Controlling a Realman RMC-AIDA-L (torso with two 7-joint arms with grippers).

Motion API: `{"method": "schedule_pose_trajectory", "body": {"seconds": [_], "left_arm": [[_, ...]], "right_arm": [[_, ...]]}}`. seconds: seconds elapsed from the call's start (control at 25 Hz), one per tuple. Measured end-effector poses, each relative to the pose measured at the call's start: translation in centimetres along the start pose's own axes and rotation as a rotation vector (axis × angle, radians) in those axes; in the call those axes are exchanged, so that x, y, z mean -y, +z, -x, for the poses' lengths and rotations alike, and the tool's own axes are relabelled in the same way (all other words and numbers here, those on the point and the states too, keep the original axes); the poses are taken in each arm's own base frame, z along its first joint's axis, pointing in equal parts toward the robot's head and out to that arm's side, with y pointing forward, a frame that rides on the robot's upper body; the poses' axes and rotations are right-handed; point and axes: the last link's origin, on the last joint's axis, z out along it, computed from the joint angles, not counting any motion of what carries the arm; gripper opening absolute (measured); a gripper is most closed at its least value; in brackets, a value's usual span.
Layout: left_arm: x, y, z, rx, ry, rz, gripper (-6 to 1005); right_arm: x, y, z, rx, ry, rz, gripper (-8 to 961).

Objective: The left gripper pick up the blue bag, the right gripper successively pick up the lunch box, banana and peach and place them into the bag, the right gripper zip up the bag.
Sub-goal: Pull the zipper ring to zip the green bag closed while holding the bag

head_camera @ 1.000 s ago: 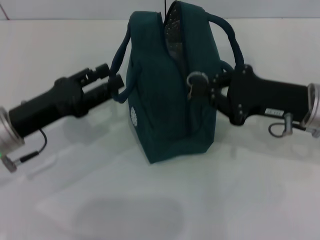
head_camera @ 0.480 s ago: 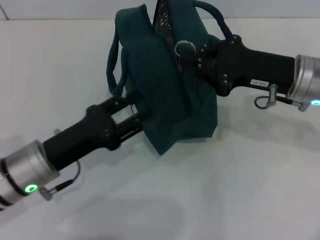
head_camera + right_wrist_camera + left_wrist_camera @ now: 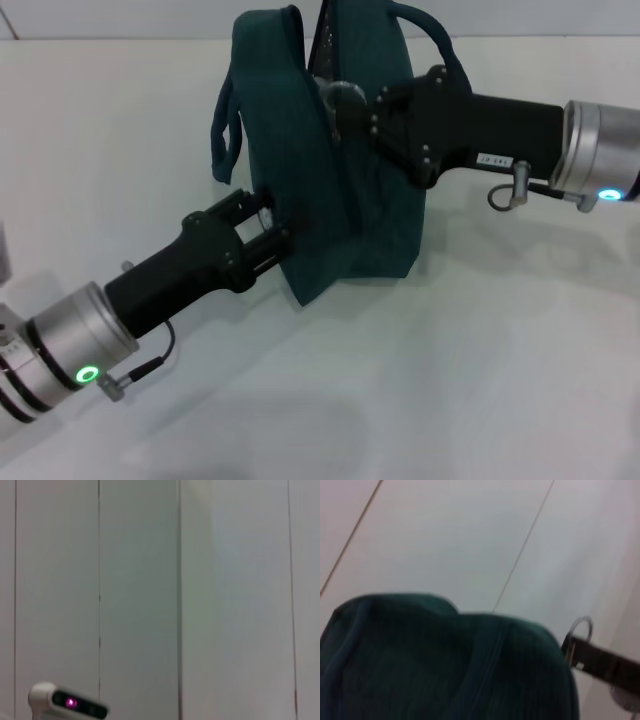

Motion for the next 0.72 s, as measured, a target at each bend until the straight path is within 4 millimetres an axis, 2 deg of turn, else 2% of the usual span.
{"method": "schedule_pose_trajectory", "body": {"seconds": [0.48,0.72], "left_arm": [[0.9,1.5,0.5,0.051,0.043,-0.045,608],[1.2,1.6,0.7,0.065,0.084,-0.063,433]], "right_arm": [[0.4,0.6,0.4,0.004,-0.018,-0.002,16],[0.7,0.5,0.3,0.019,-0.018,-0.032,16]]}}
